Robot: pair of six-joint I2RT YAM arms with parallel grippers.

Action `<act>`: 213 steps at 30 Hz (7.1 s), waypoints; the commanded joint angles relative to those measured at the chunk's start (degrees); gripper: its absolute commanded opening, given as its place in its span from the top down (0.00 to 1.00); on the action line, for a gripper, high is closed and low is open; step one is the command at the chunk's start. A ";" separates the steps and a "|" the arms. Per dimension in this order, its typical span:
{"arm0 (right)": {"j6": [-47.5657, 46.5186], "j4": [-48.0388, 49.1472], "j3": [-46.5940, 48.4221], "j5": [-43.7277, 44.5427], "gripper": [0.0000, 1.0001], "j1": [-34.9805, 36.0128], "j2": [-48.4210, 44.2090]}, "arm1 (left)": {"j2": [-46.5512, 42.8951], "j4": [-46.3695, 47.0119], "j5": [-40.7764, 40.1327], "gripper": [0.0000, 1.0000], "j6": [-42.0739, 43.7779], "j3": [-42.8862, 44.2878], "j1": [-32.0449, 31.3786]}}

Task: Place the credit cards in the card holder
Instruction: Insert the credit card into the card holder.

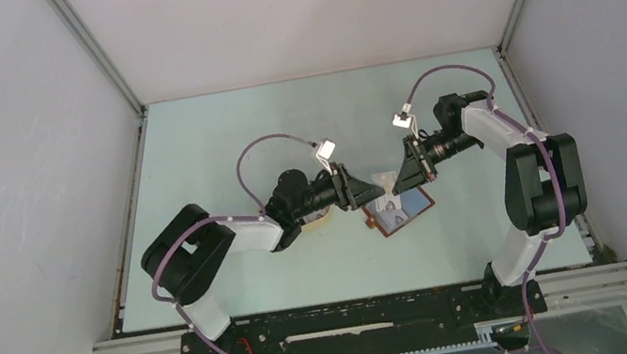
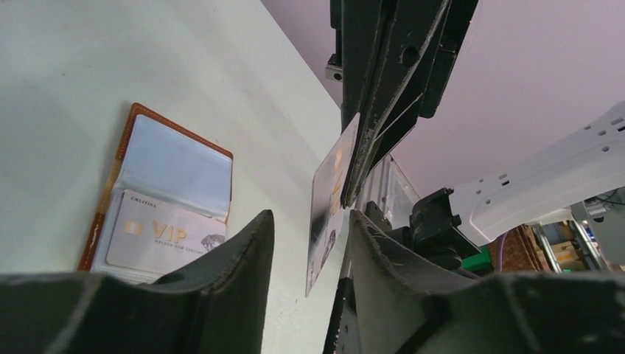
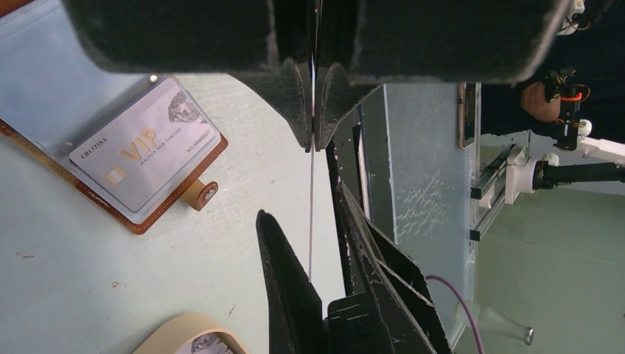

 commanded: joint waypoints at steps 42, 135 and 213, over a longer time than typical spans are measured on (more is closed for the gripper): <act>35.07 25.48 -2.35 37.46 0.57 -6.37 3.70 | 0.03 -10.56 -12.17 1.00 -19.66 1.73 -3.28; 34.62 16.27 -0.31 36.34 0.60 0.64 12.98 | 10.48 -27.39 -9.77 1.00 -25.78 9.91 -2.89; 22.37 21.81 -5.40 27.12 0.63 1.78 -10.37 | 17.61 -42.19 -10.14 0.85 -22.33 21.07 -3.93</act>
